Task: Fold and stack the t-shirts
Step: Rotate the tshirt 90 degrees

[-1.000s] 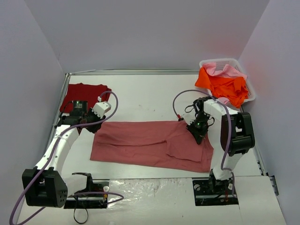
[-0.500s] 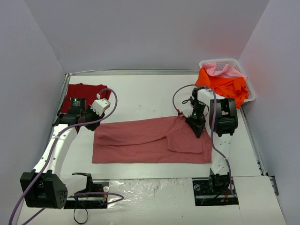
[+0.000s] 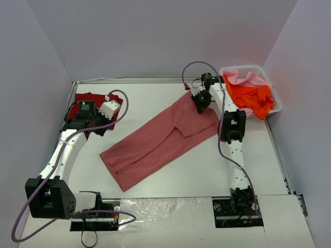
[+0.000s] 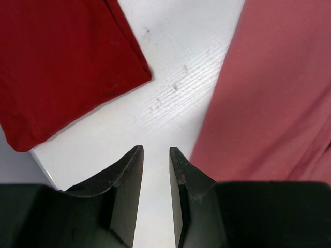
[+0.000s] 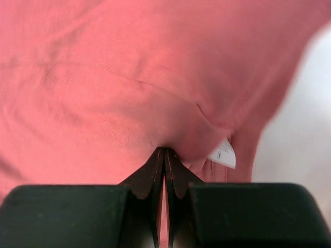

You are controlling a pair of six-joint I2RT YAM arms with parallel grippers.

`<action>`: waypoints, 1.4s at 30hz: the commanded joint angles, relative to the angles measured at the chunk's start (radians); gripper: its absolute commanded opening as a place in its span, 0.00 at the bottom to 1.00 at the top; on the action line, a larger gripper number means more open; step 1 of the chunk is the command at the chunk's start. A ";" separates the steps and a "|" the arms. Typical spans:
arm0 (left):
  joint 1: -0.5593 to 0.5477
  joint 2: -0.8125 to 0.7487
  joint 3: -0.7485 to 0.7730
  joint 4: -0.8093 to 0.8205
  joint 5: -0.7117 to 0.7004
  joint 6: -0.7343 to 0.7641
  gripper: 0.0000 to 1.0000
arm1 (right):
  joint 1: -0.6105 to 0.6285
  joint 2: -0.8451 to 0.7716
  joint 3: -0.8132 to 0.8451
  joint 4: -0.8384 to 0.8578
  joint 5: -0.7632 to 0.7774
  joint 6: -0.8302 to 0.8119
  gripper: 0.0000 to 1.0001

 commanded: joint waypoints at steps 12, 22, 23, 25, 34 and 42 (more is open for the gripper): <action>0.017 0.054 -0.021 0.121 -0.076 -0.060 0.26 | 0.193 0.096 0.126 0.734 0.004 0.179 0.00; 0.019 0.017 -0.035 0.132 -0.052 -0.068 0.26 | 0.253 -0.147 -0.118 0.906 0.268 0.142 0.00; 0.019 0.013 -0.034 0.130 -0.049 -0.071 0.26 | 0.259 -0.214 -0.147 0.907 0.273 0.145 0.00; 0.019 -0.001 -0.032 0.124 -0.041 -0.073 0.26 | 0.281 -0.297 -0.277 0.906 0.273 0.163 0.00; 0.029 -0.030 -0.026 0.150 -0.043 -0.131 0.26 | 0.377 -0.625 -0.636 0.632 0.069 0.261 0.00; 0.102 -0.089 -0.041 0.176 0.088 -0.188 0.26 | 0.493 -0.635 -0.831 0.507 0.063 0.235 0.00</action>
